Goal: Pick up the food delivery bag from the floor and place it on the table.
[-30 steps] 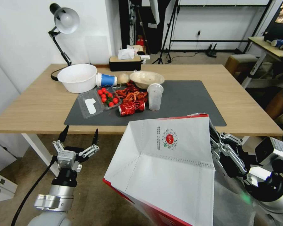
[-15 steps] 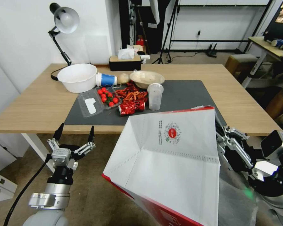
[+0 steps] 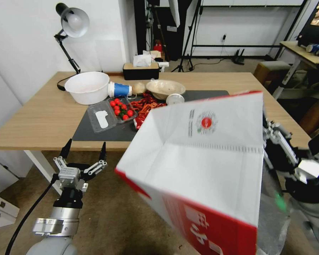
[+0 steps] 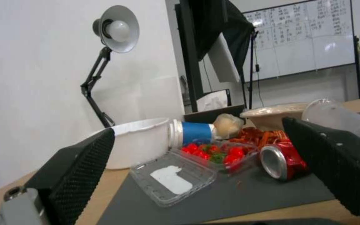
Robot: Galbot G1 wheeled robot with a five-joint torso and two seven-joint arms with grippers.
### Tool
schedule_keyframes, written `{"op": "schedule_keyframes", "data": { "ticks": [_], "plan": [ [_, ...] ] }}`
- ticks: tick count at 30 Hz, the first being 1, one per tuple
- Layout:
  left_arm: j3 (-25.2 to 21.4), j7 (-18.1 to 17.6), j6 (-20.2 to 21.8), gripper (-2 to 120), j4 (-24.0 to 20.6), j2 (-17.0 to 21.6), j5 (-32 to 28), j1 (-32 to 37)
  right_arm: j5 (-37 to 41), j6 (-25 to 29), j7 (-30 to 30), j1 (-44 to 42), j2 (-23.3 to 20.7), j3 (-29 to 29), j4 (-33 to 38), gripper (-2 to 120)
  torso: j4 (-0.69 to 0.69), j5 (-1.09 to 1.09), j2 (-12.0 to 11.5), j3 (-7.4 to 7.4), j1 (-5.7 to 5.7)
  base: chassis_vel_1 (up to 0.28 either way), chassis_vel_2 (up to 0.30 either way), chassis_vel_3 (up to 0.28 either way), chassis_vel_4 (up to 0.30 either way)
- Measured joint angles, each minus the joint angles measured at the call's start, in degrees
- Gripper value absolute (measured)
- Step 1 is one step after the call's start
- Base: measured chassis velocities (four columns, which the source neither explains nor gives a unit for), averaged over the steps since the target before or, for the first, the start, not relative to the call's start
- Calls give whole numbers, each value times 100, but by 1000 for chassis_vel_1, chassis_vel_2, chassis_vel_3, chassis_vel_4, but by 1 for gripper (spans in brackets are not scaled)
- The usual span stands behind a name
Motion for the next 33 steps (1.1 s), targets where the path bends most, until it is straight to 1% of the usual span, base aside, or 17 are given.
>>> {"op": "schedule_keyframes", "data": {
  "ticks": [1,3,5,6,8,9,15,16,20,24,25,26,29,33],
  "plan": [
    [0,0,0,100,0,0,0,0,0,0,0,0,0,0,0,0,0,0,0,0,0,0,0,0,0],
    [56,2,23,100,50,38,1,-49,90,27,425,85,-76,110,0,0,0,0,-2,-1,-1,0,0,0,0],
    [66,3,33,100,61,52,1,-61,111,28,503,104,-91,139,0,0,-1,0,-2,-1,-1,0,0,0,0],
    [77,5,50,100,77,84,1,-70,160,28,685,186,-143,193,0,0,-3,0,-3,-1,-1,0,0,0,0],
    [69,6,51,100,79,98,0,-59,231,34,882,310,-244,228,0,0,0,0,-3,-2,-1,0,0,0,0],
    [69,6,51,100,79,98,0,-59,231,34,882,310,-244,228,0,0,0,0,-3,-2,-1,0,0,0,0],
    [81,17,52,100,71,73,27,-54,419,71,1397,726,-502,252,1,0,0,0,-5,-3,-2,0,0,0,0],
    [106,23,54,100,70,48,67,-53,501,77,1617,898,-603,253,1,0,0,0,-6,-3,-2,0,0,0,0],
    [119,29,54,100,76,29,96,-51,570,80,1855,1078,-731,254,1,0,0,0,-6,-4,-2,0,0,0,0],
    [126,37,49,100,87,5,133,-40,620,67,2365,1409,-988,217,2,0,-1,0,-7,-4,-3,0,0,0,0],
    [126,37,49,100,87,5,133,-40,620,67,2365,1409,-988,217,2,0,-1,0,-7,-4,-3,0,0,0,0],
    [135,38,43,100,90,-9,149,-38,628,51,2519,1528,-1047,189,1,0,0,0,-8,-4,-3,0,0,0,0],
    [156,44,28,100,99,-38,193,-32,637,-14,2734,1739,-1140,162,1,0,-1,0,-8,-5,-3,0,0,0,0],
    [176,54,13,100,111,-63,231,-27,684,-46,2914,1993,-1238,137,-57,0,-1,0,-8,-5,-4,0,0,0,0]
  ]
}}
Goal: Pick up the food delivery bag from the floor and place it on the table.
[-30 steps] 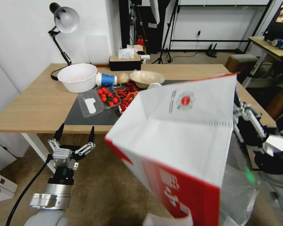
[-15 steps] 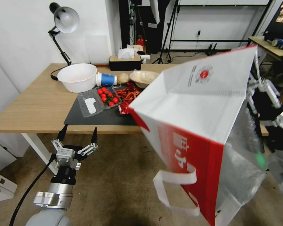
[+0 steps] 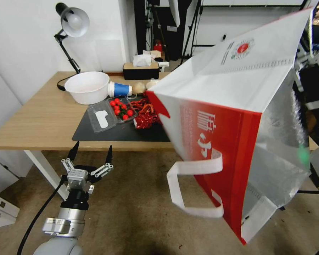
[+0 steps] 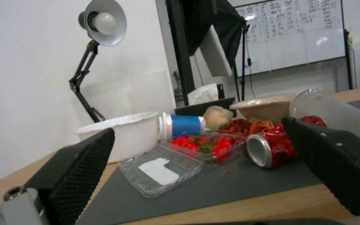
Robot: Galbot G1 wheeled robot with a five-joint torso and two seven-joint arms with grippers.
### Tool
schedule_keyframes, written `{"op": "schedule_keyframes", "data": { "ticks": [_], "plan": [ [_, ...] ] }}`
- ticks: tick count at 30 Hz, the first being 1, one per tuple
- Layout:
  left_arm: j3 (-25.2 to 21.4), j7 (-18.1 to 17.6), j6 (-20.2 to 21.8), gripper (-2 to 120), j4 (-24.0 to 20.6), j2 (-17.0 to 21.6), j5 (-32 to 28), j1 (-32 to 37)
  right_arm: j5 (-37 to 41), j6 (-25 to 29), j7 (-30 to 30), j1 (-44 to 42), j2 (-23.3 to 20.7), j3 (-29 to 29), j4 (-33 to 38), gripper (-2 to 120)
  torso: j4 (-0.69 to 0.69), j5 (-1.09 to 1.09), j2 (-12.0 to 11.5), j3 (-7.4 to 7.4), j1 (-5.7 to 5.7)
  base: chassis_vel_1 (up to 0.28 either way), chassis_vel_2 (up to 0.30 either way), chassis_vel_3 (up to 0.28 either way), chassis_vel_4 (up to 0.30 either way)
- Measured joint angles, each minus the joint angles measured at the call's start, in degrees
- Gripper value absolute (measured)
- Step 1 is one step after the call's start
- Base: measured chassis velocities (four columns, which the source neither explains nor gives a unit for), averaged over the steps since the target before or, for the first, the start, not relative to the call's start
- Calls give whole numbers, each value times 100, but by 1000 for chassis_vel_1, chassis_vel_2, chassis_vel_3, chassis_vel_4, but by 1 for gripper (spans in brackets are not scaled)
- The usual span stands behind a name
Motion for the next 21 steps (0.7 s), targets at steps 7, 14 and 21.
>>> {"op": "schedule_keyframes", "data": {
  "ticks": [7,14,21],
  "plan": [
    [36,30,-21,100,9,-61,54,-4,139,-80,433,514,-106,-63,-246,0,0,0,0,0,0,0,0,0,0],
    [111,85,-55,100,20,-139,132,5,154,-302,1210,992,-53,-275,-396,0,0,0,-1,-1,0,0,0,0,0],
    [135,88,-64,100,24,-162,206,18,321,-409,1760,1347,-149,-414,-658,0,0,0,-1,-1,0,0,0,0,0]
  ]
}}
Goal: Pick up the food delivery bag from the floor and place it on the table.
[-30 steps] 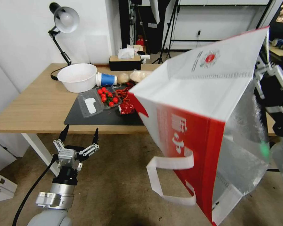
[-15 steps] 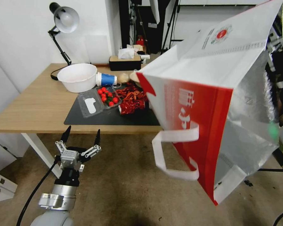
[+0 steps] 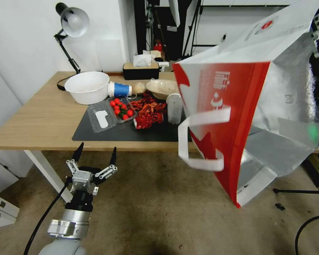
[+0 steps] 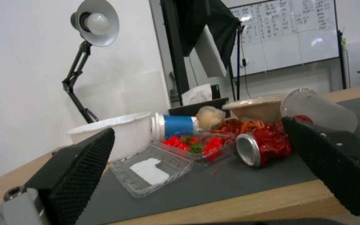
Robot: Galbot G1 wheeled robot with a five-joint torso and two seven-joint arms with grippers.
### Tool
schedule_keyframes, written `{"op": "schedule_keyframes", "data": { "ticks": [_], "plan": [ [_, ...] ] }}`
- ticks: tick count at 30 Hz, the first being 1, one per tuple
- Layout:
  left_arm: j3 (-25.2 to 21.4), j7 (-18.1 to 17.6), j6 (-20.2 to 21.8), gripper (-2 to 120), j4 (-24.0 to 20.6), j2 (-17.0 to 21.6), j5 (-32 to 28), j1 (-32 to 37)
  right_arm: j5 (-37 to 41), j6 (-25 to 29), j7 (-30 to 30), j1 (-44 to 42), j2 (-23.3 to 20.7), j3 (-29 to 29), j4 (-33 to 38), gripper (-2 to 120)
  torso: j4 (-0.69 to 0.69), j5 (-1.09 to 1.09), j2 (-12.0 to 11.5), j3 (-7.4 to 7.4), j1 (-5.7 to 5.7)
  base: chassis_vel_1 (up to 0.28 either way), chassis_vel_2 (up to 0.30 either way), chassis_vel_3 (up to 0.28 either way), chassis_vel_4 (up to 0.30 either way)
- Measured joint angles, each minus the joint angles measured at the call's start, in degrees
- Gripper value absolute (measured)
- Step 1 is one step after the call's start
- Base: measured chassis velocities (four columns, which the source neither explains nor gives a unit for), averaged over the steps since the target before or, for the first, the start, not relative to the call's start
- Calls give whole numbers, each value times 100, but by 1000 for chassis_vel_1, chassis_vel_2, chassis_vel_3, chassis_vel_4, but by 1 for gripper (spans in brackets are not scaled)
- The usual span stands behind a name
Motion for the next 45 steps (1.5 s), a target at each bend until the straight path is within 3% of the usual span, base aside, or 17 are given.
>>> {"op": "schedule_keyframes", "data": {
  "ticks": [11,17,30,45],
  "plan": [
    [67,-48,-1,100,10,-82,117,-12,215,-167,581,510,14,-386,-730,0,-1,0,0,0,0,0,0,0,0],
    [61,-84,-12,100,32,-90,148,-4,341,-59,781,984,373,-831,-1172,0,1,0,-1,0,-1,0,0,0,0],
    [36,-85,-17,100,103,-104,159,-17,117,-46,675,1254,675,-1099,-1805,0,-1,0,-1,0,-1,0,0,0,0],
    [43,-79,-33,100,151,-73,143,-51,-67,-157,318,959,472,-881,-2202,0,-1,0,-1,-1,-1,0,0,0,0]
  ]
}}
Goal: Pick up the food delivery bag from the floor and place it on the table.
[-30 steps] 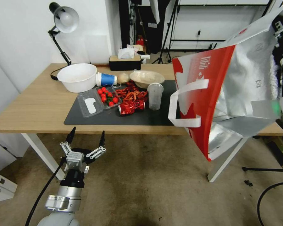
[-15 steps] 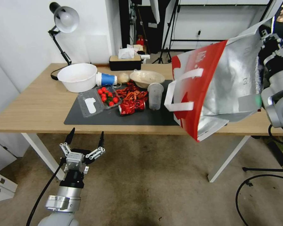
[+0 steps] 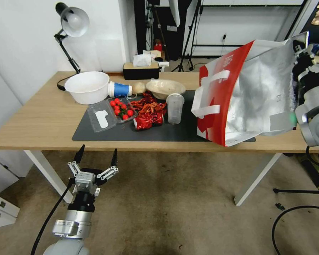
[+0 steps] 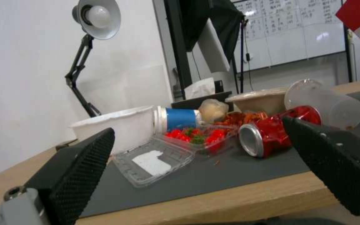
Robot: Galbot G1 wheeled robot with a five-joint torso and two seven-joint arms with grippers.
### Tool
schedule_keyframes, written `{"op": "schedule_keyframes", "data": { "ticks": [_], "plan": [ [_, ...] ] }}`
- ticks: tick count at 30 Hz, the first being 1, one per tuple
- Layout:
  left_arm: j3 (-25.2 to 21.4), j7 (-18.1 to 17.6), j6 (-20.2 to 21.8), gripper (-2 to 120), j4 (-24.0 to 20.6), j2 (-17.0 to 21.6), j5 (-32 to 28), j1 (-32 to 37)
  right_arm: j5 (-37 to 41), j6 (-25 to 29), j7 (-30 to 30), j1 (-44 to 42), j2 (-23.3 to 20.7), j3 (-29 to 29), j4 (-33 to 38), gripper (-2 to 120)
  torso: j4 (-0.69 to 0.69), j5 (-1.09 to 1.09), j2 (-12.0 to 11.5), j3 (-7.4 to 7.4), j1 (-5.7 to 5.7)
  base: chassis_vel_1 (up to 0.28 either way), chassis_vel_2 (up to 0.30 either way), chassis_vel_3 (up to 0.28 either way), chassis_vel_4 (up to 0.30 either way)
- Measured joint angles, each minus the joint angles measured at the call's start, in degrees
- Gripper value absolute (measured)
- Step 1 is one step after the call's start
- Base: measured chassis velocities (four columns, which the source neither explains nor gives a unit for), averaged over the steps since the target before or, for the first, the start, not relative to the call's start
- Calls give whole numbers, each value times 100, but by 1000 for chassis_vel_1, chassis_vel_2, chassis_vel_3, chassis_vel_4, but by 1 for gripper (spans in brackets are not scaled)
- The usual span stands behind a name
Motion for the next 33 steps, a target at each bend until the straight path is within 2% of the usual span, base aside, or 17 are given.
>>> {"op": "schedule_keyframes", "data": {
  "ticks": [8,11,13,15,17,18,21,26,30,32,33],
  "plan": [
    [12,9,-41,100,1,20,-13,0,-27,-75,-256,-14,-233,6,-282,0,1,0,0,0,0,0,0,0,0],
    [16,14,-59,100,6,19,-12,1,-26,-97,-310,16,-278,4,-313,6,1,0,0,0,0,0,0,0,0],
    [18,17,-75,100,9,22,-12,-1,-33,-109,-375,61,-322,-44,-368,16,1,0,0,0,0,0,0,0,0],
    [19,18,-86,100,9,21,-12,0,-54,-109,-390,95,-340,-88,-404,19,1,0,0,0,0,0,0,0,0],
    [18,19,-112,100,9,16,-12,5,-83,-109,-407,149,-346,-144,-441,29,1,0,0,0,1,0,0,0,0],
    [18,19,-112,100,9,16,-12,5,-83,-109,-407,149,-346,-144,-441,29,1,0,0,0,1,0,0,0,0],
    [1,19,-148,100,19,16,-17,19,-97,-109,-436,185,-348,-182,-442,45,1,0,0,0,0,0,0,0,0],
    [-2,18,-154,100,27,22,-28,15,-100,-110,-474,150,-357,-175,-417,57,2,-1,0,0,0,0,0,0,0],
    [76,-44,-90,100,27,30,-85,10,-114,-124,-546,-10,-392,-66,-393,79,0,0,0,0,0,0,0,0,0],
    [85,-46,-85,100,27,30,-87,7,-113,-130,-567,-44,-395,-43,-384,81,0,0,0,0,0,0,0,0,0],
    [98,-51,-83,100,28,30,-93,1,-113,-137,-592,-78,-400,-18,-371,88,0,0,0,0,0,0,0,0,0]
  ]
}}
